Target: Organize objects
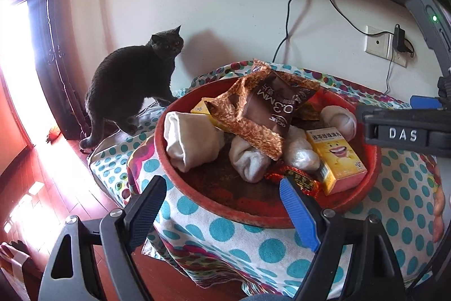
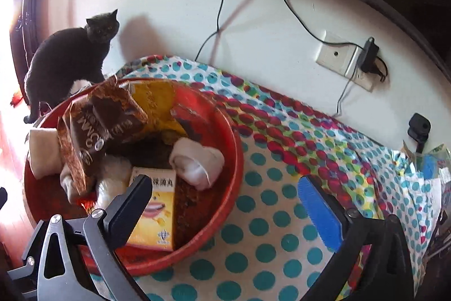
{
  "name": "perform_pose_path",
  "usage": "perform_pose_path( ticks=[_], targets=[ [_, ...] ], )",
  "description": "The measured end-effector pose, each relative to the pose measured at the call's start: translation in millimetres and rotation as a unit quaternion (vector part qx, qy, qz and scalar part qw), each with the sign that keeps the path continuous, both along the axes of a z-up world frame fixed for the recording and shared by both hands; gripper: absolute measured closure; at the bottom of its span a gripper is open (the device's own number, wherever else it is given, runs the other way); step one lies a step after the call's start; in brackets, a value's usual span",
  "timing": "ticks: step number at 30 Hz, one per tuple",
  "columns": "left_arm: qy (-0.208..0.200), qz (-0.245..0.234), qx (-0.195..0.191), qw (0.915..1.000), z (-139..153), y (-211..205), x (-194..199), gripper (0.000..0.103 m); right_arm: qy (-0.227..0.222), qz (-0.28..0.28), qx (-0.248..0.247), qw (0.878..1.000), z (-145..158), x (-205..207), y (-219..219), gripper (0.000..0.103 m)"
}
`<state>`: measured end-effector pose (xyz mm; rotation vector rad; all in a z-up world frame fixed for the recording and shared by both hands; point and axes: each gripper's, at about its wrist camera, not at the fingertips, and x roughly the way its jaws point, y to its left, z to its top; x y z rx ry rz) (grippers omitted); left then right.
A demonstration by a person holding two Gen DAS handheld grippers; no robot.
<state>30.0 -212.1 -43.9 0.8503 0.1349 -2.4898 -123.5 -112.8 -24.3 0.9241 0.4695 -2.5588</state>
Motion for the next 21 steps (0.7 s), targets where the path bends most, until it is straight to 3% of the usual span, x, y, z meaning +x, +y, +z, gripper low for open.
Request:
perform_pose_path(
  ticks=[6,9,13,17,21],
  targets=[
    [0.0,-0.031,0.027,0.9991,12.7,34.9,14.2,0.018,-0.018,-0.045,-0.009,0.999,-1.9,26.4,44.8,0.0],
    [-0.013,-0.037,0.029,0.9988,19.4,49.4,16.8,0.018,-0.034,-0.079,0.011,0.996,1.6,36.3,59.6,0.0],
    [-0.035,-0.083,0.052,0.9946,22.4,71.8,14.9,0.018,-0.037,-0.083,0.021,0.996,7.8,52.4,73.3,0.0],
    [-0.046,-0.108,0.042,0.9922,22.4,90.2,13.1,0.018,-0.01,-0.093,0.043,0.995,11.8,59.5,86.9,0.0],
    [-0.048,-0.13,0.042,0.9895,23.6,99.4,10.9,0.018,-0.023,-0.103,0.019,0.994,13.6,57.8,107.8,0.0]
  ],
)
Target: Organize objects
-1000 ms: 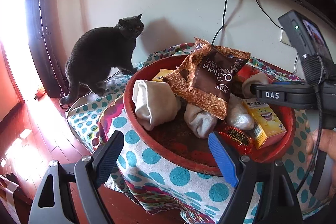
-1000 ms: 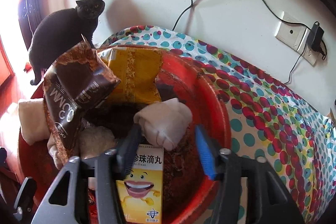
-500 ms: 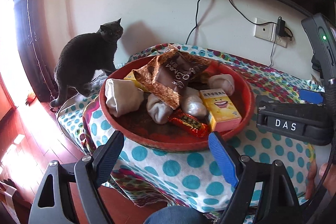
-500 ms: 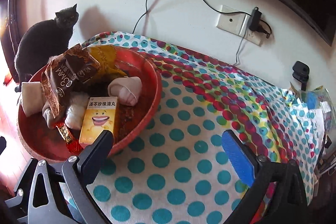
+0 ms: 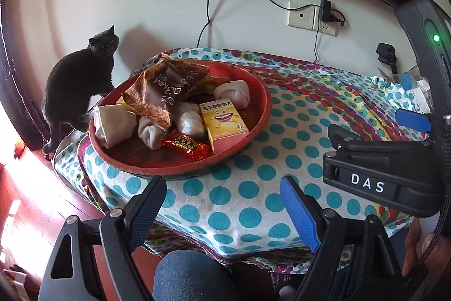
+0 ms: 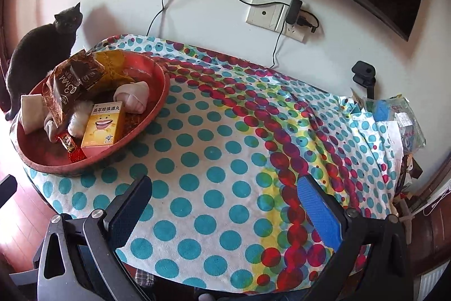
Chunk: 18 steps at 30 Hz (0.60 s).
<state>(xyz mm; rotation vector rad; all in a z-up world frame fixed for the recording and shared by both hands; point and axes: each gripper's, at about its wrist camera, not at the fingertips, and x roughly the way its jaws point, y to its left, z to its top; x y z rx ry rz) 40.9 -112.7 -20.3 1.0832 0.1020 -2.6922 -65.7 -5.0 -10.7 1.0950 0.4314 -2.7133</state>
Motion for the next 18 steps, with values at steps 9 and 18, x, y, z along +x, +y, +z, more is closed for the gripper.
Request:
perform_pose_path(
  ticks=[9,18],
  targets=[
    [0.003,-0.047,-0.018,0.9987,4.8,18.7,-37.4,0.018,0.017,-0.04,-0.041,0.998,12.0,-15.9,58.5,0.0],
    [-0.009,-0.096,0.025,0.995,23.1,40.8,-124.7,0.018,-0.015,-0.139,-0.102,0.985,15.2,-46.8,145.4,0.0]
  ],
)
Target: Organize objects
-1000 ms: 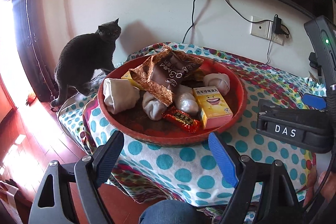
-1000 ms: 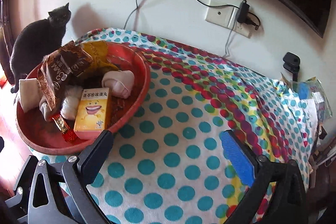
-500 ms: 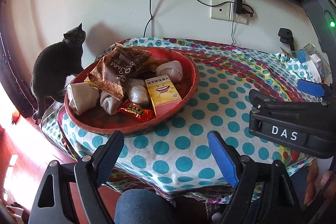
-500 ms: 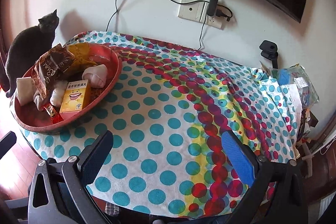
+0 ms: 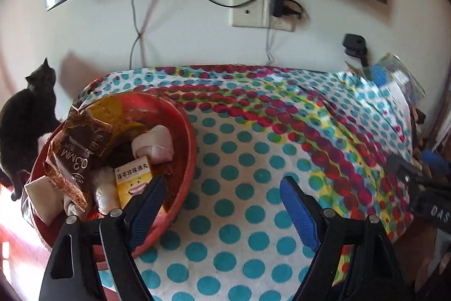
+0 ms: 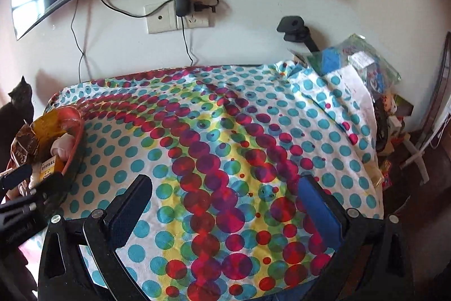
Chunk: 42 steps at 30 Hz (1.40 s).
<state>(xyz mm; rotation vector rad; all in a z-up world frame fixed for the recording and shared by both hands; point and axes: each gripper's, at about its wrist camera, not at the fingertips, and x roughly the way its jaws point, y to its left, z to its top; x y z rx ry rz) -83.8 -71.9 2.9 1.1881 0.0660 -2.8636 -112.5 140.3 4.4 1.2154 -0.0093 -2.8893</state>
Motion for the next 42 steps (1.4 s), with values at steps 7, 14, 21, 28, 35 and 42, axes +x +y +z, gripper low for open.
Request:
perform_pose_path(
  ticks=[7,14,21,28,35,42],
  targets=[
    [-0.006,0.056,-0.005,0.9984,3.3,-57.2,2.4,0.018,-0.016,0.026,0.02,0.999,-14.2,20.1,-35.5,0.0],
    [0.003,0.089,-0.009,0.996,12.0,-97.2,49.4,0.018,-0.046,0.113,0.054,0.991,-28.5,47.6,-108.3,0.0],
    [0.007,0.123,-0.013,0.9923,13.7,-110.6,91.9,0.018,-0.032,0.136,0.072,0.988,-16.5,75.0,-126.3,0.0],
    [0.003,0.111,-0.015,0.9937,7.1,-110.4,109.9,0.018,-0.032,0.153,0.075,0.985,-17.3,86.0,-132.1,0.0],
    [-0.001,0.116,-0.024,0.9929,-3.4,-111.5,111.0,0.018,-0.028,0.16,0.081,0.983,-19.0,86.9,-135.3,0.0],
    [0.007,0.121,0.038,0.9919,-12.8,-123.6,116.2,0.018,-0.027,0.169,0.081,0.982,-21.7,87.8,-134.9,0.0]
  ],
)
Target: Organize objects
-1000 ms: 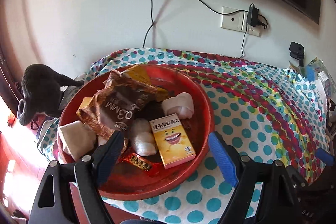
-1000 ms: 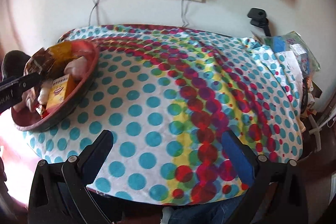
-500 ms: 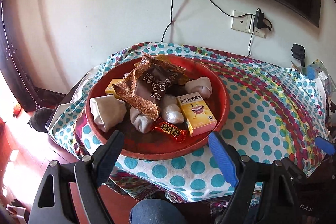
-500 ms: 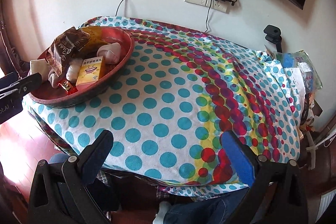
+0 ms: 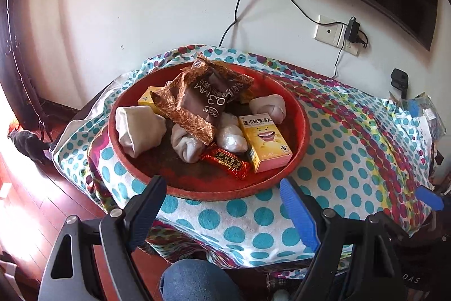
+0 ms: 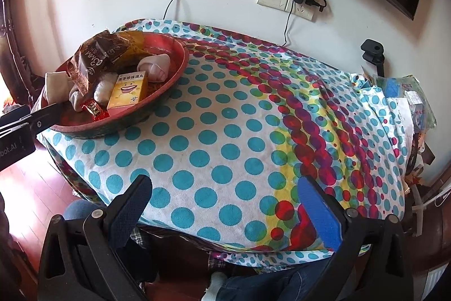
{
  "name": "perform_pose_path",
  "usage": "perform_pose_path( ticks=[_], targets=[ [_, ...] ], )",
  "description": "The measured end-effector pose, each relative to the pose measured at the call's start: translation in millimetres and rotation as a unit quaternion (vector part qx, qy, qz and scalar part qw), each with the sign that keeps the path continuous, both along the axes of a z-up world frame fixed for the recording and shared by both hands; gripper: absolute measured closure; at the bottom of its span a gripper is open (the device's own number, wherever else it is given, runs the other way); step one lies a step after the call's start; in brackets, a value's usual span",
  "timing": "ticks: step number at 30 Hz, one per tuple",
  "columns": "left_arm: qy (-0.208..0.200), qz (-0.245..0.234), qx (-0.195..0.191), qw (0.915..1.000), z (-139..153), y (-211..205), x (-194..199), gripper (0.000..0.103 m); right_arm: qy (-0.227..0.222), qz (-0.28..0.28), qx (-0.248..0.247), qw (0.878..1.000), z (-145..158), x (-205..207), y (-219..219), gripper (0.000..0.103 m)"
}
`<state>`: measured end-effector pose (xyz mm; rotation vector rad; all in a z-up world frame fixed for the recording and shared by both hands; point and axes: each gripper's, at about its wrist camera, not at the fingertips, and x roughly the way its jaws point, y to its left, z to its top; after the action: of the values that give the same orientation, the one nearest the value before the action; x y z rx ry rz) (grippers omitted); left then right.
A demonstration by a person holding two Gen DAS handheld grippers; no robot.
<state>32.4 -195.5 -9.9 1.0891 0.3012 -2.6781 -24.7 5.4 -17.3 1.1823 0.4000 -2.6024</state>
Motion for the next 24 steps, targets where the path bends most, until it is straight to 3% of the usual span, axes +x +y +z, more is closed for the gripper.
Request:
perform_pose_path(
  ticks=[2,5,7,13,24],
  targets=[
    [-0.011,0.009,-0.011,0.9998,-1.0,-0.5,-2.0,0.018,0.003,0.003,0.002,1.0,0.3,0.9,-0.5,0.0],
    [-0.036,0.041,-0.071,0.996,-2.0,4.1,-5.5,0.018,0.003,0.006,0.005,1.0,-0.3,2.5,-1.9,0.0],
    [-0.027,0.051,-0.098,0.9935,1.3,5.4,-2.0,0.018,0.005,0.008,0.008,1.0,-0.1,4.2,-2.4,0.0],
    [-0.007,0.033,-0.073,0.9967,8.3,0.4,1.9,0.018,0.007,0.01,0.009,1.0,0.3,6.2,-2.5,0.0],
    [-0.002,0.02,-0.062,0.9979,7.3,4.1,-2.0,0.017,0.004,0.013,0.009,1.0,-0.8,5.1,-1.6,0.0]
  ],
)
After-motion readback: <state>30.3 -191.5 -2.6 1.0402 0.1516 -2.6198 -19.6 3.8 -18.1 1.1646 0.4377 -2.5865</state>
